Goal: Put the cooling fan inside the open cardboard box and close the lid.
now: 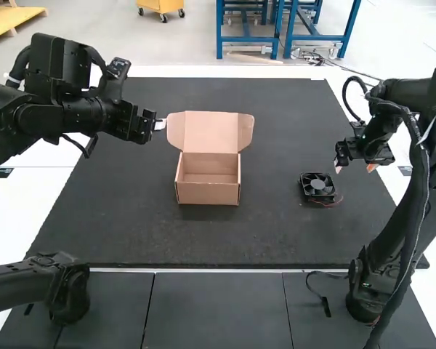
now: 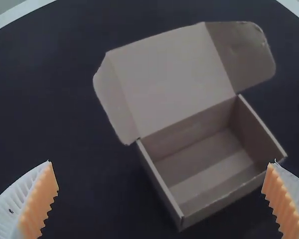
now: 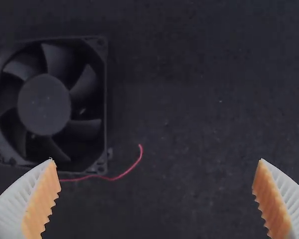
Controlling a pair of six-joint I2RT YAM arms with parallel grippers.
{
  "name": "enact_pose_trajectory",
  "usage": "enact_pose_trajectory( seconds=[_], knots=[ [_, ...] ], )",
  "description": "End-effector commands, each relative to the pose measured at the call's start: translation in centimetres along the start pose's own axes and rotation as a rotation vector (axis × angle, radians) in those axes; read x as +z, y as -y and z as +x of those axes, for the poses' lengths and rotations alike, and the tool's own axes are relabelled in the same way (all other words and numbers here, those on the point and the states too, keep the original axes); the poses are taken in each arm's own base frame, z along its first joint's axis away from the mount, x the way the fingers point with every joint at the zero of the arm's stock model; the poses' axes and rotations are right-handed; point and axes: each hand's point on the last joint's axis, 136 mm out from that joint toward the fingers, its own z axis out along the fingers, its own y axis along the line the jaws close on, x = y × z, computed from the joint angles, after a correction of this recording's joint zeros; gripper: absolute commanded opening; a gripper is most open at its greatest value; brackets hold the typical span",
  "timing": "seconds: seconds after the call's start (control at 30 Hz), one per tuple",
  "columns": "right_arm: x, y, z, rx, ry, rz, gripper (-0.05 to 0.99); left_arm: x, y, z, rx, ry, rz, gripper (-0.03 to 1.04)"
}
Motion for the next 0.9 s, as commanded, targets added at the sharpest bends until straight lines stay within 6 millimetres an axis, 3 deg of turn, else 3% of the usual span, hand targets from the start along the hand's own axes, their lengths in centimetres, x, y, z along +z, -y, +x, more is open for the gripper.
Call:
enact_pose_trajectory(
  seconds=[0.0,0.87],
  knots=[
    [0.7,0.0,-0.1,-0.022,-0.01,-0.009,0.88,-0.5,-0.4,-0.6,0.02,0.026,-0.021,0.97],
    [4.8,-0.6,-1.0,-0.012,-0.081,-0.086,0.89,-0.9,-0.9,-1.6,0.019,0.06,-0.053,0.97]
  ],
)
